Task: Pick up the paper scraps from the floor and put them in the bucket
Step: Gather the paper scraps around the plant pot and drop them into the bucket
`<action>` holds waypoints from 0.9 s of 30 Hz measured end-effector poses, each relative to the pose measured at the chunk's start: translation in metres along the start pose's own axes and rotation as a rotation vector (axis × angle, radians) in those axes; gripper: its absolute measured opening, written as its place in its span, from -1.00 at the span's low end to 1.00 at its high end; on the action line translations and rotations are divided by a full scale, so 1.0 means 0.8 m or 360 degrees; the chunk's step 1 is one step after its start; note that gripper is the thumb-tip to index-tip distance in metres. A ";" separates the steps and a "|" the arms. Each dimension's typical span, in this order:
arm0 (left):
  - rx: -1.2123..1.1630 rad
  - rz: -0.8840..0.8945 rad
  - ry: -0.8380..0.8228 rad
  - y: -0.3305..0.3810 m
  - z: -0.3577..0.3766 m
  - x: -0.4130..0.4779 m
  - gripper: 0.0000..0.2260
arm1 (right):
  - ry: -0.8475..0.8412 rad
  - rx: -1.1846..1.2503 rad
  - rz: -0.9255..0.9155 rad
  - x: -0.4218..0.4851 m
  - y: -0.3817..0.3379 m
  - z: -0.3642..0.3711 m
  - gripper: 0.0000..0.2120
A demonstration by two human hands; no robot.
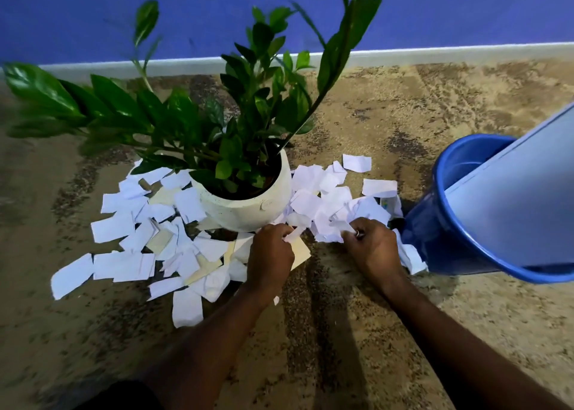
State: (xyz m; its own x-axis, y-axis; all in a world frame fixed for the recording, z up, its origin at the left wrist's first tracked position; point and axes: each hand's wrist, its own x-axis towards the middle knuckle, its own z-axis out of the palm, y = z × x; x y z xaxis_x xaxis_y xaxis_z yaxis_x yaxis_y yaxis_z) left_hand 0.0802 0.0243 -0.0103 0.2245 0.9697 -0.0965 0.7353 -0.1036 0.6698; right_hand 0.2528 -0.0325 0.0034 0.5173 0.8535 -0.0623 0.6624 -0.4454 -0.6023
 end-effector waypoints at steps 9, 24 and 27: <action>-0.0299 0.0135 0.0067 0.129 -0.037 -0.010 -0.82 | 0.0228 0.0800 0.0205 -0.034 -0.050 -0.101 -0.79; -0.0608 0.0256 -0.0215 0.341 -0.030 -0.003 -0.96 | 0.0643 0.0581 0.0395 -0.013 -0.001 -0.295 -0.66; -0.0513 0.0246 -0.0270 0.352 -0.011 -0.003 -0.90 | 0.0651 0.0478 0.0432 -0.017 0.009 -0.300 -0.72</action>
State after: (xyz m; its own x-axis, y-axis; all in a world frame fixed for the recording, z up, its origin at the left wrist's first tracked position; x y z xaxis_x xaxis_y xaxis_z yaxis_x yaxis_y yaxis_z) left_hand 0.2815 -0.0056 0.1850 0.4395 0.8948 -0.0786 0.4521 -0.1447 0.8802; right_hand 0.3807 -0.1126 0.1909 0.8544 0.5187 0.0307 0.3247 -0.4868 -0.8109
